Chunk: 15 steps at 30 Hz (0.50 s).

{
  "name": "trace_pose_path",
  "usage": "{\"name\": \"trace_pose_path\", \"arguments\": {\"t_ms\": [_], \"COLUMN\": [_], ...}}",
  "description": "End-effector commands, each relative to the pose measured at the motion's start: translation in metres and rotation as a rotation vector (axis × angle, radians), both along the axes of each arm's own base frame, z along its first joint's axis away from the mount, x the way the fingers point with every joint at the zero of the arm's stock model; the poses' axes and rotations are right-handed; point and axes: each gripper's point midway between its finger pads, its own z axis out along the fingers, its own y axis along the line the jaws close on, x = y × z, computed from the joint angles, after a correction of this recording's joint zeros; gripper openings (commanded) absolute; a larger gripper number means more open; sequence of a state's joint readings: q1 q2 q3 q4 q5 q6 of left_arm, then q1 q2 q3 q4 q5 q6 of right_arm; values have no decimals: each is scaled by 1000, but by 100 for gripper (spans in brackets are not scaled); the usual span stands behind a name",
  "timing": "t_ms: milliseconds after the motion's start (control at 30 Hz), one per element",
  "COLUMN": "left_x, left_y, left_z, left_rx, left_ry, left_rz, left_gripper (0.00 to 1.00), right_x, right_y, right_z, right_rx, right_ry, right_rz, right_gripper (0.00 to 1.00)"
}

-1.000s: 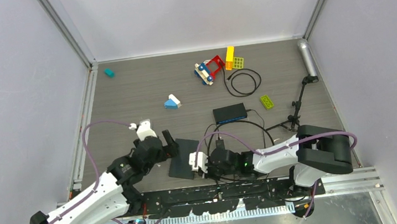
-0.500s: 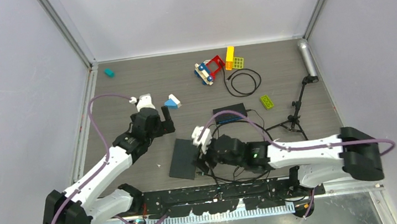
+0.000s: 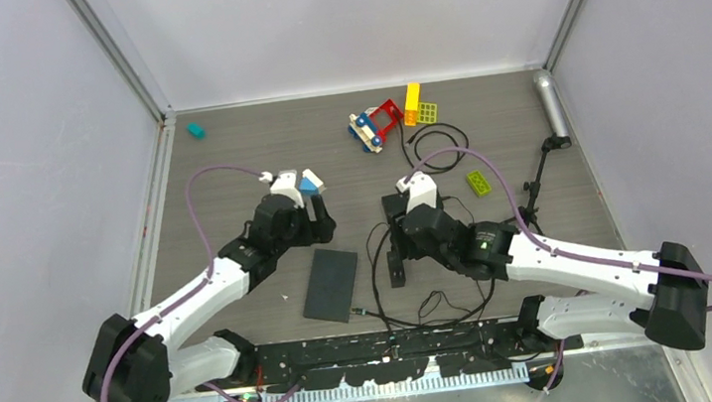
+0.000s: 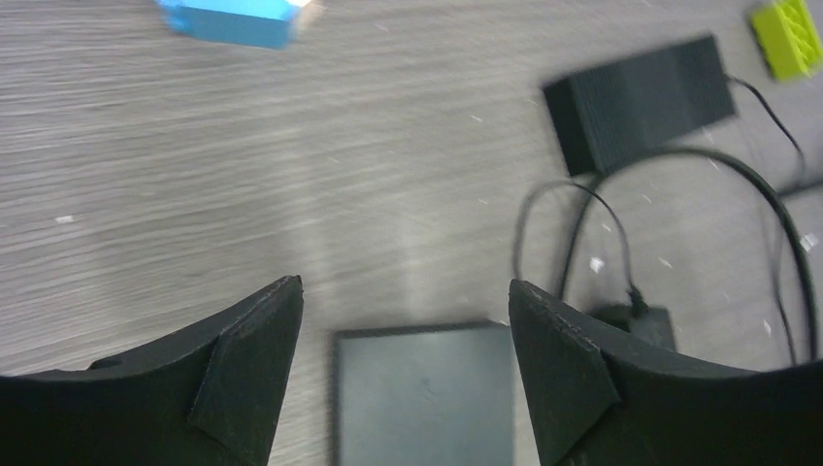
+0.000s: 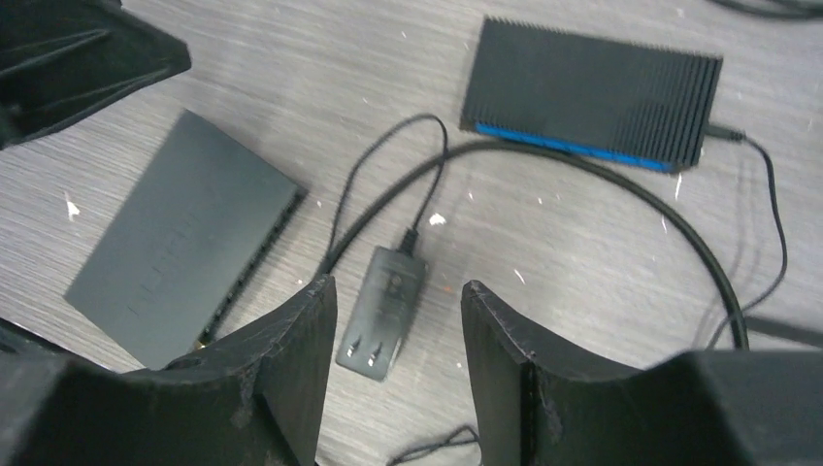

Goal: Insert the plug into the switch port
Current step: Insert the connector into the switch port.

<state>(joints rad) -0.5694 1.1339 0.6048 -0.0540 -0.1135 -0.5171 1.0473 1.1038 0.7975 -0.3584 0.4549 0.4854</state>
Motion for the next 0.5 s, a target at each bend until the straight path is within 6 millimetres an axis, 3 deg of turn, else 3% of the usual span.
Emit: {"name": "trace_pose_path", "arguments": {"t_ms": [0, 100, 200, 367, 467], "left_x": [-21, -36, -38, -36, -36], "left_y": [-50, -63, -67, -68, -69], "left_z": [24, 14, 4, -14, -24], "left_rx": [-66, -48, -39, 9, 21], "left_ry": [-72, -56, -37, -4, 18], "left_rz": [-211, -254, -265, -279, -285], "left_gripper": [78, 78, 78, 75, 73], "right_x": [-5, -8, -12, -7, 11], "right_y": [-20, -25, -19, -8, -22], "right_z": [1, -21, -39, -52, -54], "right_rx": [38, 35, 51, 67, -2], "right_ry": [74, 141, 192, 209, 157], "right_rz": [-99, -122, -114, -117, -208], "right_gripper": [54, 58, 64, 65, 65]}}
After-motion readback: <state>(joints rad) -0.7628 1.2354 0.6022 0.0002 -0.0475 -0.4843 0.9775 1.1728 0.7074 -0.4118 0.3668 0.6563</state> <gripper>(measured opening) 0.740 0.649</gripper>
